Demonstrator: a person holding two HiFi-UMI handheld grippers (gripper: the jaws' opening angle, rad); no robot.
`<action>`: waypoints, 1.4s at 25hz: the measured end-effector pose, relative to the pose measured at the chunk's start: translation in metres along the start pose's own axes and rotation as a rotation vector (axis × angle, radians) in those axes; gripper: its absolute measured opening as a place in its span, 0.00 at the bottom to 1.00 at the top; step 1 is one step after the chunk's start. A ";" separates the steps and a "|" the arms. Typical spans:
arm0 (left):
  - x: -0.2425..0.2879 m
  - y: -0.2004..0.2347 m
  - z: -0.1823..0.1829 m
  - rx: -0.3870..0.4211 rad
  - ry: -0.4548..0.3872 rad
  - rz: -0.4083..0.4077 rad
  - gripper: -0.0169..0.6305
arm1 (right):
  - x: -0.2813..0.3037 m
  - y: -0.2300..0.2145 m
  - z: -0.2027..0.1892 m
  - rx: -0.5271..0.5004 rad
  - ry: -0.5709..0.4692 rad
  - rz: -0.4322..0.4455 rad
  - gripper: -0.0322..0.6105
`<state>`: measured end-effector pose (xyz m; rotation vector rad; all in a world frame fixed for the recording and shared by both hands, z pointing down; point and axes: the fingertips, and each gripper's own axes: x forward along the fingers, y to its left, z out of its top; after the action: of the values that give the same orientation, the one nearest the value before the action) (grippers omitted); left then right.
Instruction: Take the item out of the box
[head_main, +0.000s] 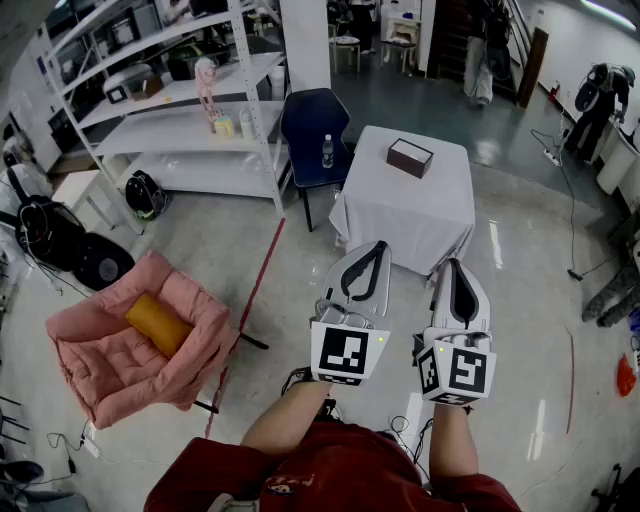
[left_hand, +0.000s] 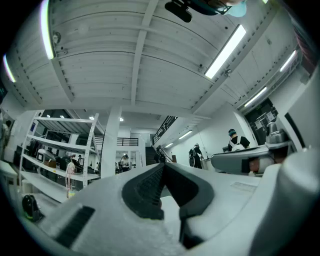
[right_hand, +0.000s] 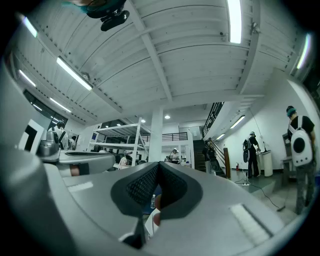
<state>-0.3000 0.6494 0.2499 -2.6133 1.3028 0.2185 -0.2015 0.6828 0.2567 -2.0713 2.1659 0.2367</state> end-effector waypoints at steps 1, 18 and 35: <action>0.000 0.005 0.002 -0.003 -0.006 0.004 0.02 | 0.004 0.004 0.001 -0.004 0.001 0.005 0.05; -0.004 0.060 -0.003 -0.018 -0.027 -0.008 0.02 | 0.029 0.044 0.003 -0.009 -0.011 -0.009 0.05; 0.090 0.047 -0.030 -0.001 -0.030 -0.004 0.02 | 0.095 -0.027 -0.046 0.059 0.079 0.015 0.05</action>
<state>-0.2829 0.5453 0.2525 -2.6033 1.2877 0.2563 -0.1782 0.5789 0.2816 -2.0664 2.2060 0.0934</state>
